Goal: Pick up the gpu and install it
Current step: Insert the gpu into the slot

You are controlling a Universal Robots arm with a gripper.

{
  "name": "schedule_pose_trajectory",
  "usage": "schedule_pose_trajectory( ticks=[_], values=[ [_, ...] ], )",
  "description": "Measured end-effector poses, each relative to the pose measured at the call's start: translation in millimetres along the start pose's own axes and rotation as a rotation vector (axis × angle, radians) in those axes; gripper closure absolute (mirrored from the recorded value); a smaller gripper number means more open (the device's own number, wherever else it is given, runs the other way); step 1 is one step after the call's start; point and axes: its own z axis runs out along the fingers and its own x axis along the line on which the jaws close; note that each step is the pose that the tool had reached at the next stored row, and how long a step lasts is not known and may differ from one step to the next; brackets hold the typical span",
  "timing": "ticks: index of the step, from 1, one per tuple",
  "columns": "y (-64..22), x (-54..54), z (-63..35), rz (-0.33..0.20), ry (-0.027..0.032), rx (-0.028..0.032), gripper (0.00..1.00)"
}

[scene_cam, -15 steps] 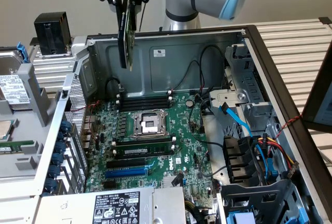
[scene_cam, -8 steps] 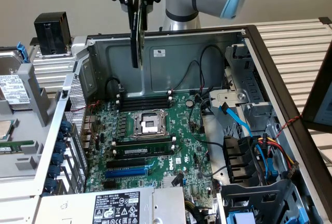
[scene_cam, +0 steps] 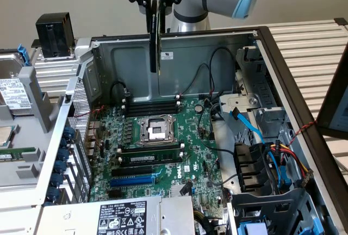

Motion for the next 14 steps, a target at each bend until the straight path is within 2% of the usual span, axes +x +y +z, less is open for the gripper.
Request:
schedule_pose_trajectory(
  ticks=[14],
  values=[
    [-0.6, -0.2, 5.4, -0.253, 0.0299, 0.0087, 0.72]
  ],
)
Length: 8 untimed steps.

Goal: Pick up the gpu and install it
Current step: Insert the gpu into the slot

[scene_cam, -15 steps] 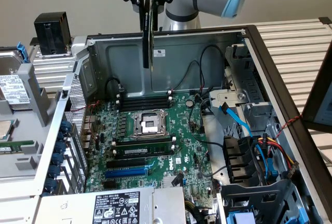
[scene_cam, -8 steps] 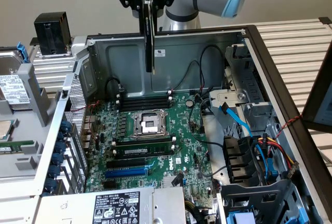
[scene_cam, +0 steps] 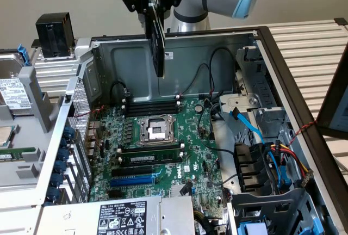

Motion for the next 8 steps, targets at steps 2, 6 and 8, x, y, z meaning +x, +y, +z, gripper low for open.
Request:
schedule_pose_trajectory(
  ticks=[2, 6, 8],
  values=[
    [0.0, 0.0, 0.0, -0.035, 0.0044, 0.0013, 0.72],
    [0.0, 0.0, 0.0, -0.107, 0.0131, 0.0037, 0.72],
    [0.0, 0.0, 0.0, -0.144, 0.0175, 0.0050, 0.72]
  ],
)
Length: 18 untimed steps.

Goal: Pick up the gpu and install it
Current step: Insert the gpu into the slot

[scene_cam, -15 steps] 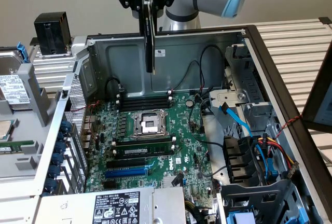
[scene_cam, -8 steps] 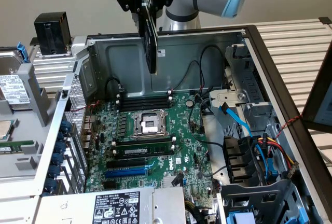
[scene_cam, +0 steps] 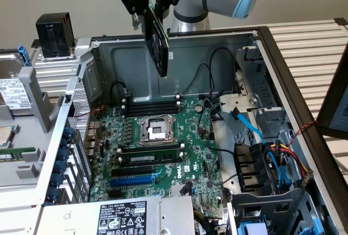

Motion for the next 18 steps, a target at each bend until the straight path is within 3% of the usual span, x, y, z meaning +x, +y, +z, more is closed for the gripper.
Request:
schedule_pose_trajectory(
  ticks=[6, 10, 18],
  values=[
    [0.0, 0.0, 0.0, -0.107, 0.0129, 0.0000, 0.72],
    [0.3, 0.7, 0.4, -0.124, 0.0152, -0.0046, 0.72],
    [0.3, 0.7, 0.4, -0.267, 0.0332, 0.0002, 0.72]
  ],
)
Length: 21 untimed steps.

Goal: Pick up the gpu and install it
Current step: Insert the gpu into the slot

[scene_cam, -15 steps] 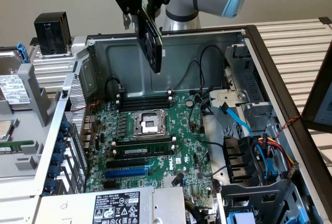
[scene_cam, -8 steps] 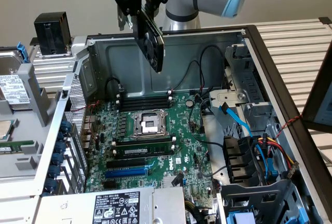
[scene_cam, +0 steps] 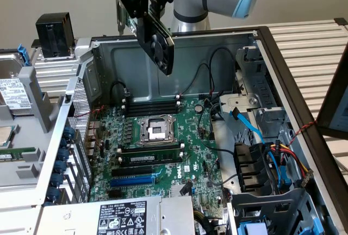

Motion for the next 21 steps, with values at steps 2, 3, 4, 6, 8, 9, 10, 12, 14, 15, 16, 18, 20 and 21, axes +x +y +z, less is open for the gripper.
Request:
schedule_pose_trajectory(
  ticks=[2, 3, 4, 6, 8, 9, 10, 12, 14, 15, 16, 18, 20, 21],
  values=[
    [0.0, 0.0, 0.1, -0.037, 0.0048, 0.0012, 0.72],
    [0.0, 0.0, 0.1, -0.053, 0.0070, 0.0018, 0.72],
    [0.0, 0.0, 0.2, -0.072, 0.0093, 0.0025, 0.72],
    [-0.1, 0.0, 0.4, -0.109, 0.0136, 0.0040, 0.72],
    [-0.1, -0.1, 0.6, -0.146, 0.0175, 0.0058, 0.72],
    [-0.1, -0.1, 0.6, -0.163, 0.0193, 0.0068, 0.72],
    [-0.1, -0.1, 0.6, -0.181, 0.0211, 0.0079, 0.72],
    [-0.1, -0.1, 0.8, -0.217, 0.0240, 0.0103, 0.72],
    [-0.2, -0.1, 0.8, -0.254, 0.0281, 0.0120, 0.72],
    [-0.1, -0.1, 0.8, -0.272, 0.0304, 0.0127, 0.72],
    [-0.1, 0.0, 0.9, -0.290, 0.0326, 0.0132, 0.72],
    [-0.2, -0.1, 1.0, -0.326, 0.0373, 0.0144, 0.72],
    [-0.2, 0.0, 1.0, -0.362, 0.0419, 0.0156, 0.72],
    [-0.2, 0.0, 1.2, -0.380, 0.0438, 0.0163, 0.72]
  ],
)
